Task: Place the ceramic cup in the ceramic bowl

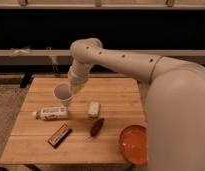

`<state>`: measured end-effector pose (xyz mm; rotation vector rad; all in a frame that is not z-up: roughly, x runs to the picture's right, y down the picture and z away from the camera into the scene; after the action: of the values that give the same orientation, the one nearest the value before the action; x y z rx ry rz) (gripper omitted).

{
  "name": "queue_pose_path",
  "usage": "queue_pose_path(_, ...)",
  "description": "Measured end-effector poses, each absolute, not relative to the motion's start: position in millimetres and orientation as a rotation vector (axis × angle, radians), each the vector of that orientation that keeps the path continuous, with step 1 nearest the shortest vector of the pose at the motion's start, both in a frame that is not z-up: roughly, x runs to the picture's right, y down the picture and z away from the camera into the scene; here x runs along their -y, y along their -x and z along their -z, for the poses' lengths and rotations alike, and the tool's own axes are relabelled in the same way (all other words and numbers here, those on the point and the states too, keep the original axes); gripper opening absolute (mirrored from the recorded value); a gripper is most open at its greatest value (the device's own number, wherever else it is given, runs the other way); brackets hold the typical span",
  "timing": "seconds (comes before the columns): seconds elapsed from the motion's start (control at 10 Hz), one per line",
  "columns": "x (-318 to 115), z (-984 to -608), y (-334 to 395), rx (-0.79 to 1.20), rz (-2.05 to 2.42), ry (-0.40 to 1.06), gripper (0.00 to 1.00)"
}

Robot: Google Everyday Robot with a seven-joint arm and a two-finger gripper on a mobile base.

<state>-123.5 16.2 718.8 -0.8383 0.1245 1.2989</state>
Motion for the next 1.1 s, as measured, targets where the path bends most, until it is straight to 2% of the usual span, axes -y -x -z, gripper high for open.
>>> queue_pose_path(0.4,-44,-686,42,-0.170,-1.385,0.806,0.00)
queue_pose_path(0.8,-75,-680,-33,-0.260,-1.511,0.821,0.00)
queue_pose_path(1.1,-98,-690,-86,-0.329,-1.612,0.838,0.00)
